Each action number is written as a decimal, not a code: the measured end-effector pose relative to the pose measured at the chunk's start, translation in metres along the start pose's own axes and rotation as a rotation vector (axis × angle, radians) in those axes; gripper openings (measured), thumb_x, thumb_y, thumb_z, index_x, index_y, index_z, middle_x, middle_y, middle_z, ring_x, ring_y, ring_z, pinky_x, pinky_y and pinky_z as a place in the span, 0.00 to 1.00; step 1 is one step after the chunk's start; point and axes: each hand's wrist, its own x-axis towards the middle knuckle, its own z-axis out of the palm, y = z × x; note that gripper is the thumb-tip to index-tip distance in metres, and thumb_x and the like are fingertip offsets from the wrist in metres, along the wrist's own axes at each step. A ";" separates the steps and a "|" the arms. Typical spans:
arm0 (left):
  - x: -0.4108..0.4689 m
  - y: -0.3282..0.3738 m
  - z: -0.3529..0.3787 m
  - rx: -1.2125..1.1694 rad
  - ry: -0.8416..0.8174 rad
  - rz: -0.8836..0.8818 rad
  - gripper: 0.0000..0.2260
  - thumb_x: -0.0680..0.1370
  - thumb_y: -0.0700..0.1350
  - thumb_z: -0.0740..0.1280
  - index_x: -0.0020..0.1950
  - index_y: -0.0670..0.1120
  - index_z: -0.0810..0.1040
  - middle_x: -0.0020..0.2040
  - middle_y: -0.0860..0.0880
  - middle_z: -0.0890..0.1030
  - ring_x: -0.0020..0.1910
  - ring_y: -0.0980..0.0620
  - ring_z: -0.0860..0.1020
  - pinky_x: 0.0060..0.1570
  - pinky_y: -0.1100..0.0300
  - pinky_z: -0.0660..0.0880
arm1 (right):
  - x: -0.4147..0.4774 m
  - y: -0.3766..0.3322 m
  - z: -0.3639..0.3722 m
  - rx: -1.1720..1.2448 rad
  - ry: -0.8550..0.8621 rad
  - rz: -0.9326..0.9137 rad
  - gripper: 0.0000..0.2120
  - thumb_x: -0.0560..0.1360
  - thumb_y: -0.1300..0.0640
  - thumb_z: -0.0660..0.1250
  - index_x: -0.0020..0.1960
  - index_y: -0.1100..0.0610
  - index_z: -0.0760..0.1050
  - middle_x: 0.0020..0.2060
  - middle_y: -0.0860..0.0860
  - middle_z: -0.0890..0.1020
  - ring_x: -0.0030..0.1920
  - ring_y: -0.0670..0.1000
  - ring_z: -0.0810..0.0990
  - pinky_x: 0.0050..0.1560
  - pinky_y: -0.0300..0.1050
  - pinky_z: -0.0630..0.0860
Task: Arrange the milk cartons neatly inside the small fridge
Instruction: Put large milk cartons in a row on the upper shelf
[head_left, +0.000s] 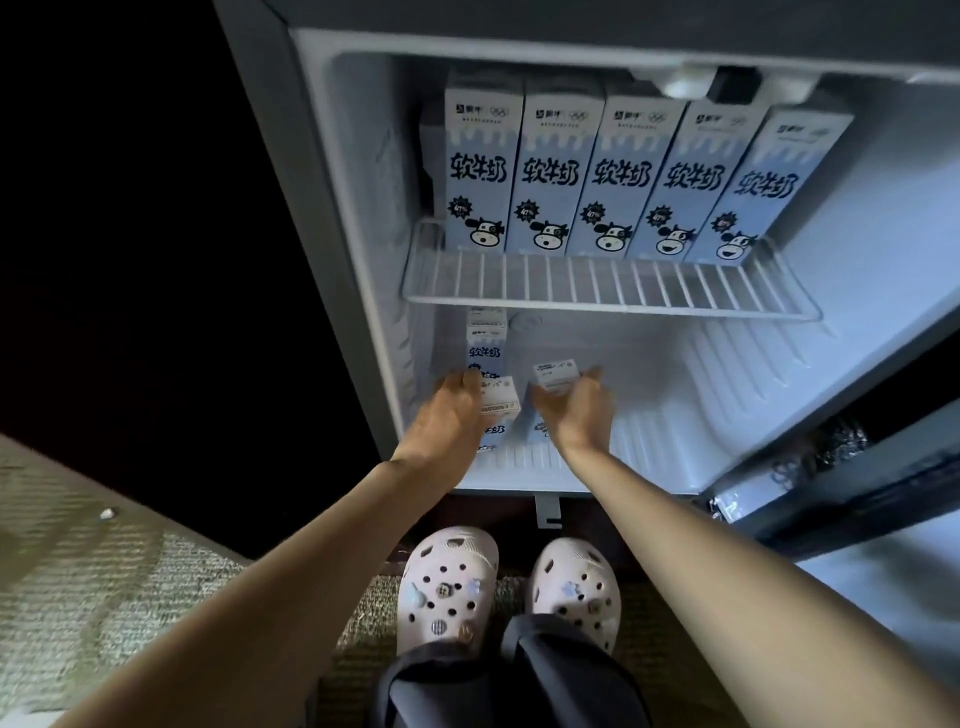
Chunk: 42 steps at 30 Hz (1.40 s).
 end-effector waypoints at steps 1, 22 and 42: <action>0.003 -0.001 0.003 -0.006 -0.001 -0.005 0.16 0.79 0.41 0.62 0.66 0.40 0.66 0.63 0.42 0.70 0.62 0.43 0.72 0.59 0.50 0.72 | 0.003 0.001 0.003 0.017 0.012 0.000 0.23 0.71 0.55 0.71 0.56 0.68 0.67 0.45 0.58 0.80 0.42 0.55 0.79 0.22 0.33 0.60; 0.028 -0.012 0.022 -0.164 0.098 -0.099 0.16 0.77 0.45 0.65 0.62 0.42 0.69 0.62 0.45 0.73 0.62 0.45 0.73 0.57 0.50 0.73 | 0.046 0.023 0.050 0.232 -0.103 0.016 0.19 0.72 0.59 0.70 0.57 0.60 0.64 0.46 0.50 0.74 0.41 0.48 0.74 0.27 0.27 0.66; 0.036 -0.013 0.021 -0.155 0.092 -0.089 0.16 0.78 0.46 0.64 0.63 0.42 0.69 0.63 0.46 0.73 0.63 0.46 0.72 0.60 0.54 0.72 | 0.066 0.018 0.061 0.169 -0.252 -0.034 0.22 0.74 0.63 0.66 0.66 0.61 0.63 0.62 0.57 0.76 0.60 0.55 0.77 0.50 0.38 0.71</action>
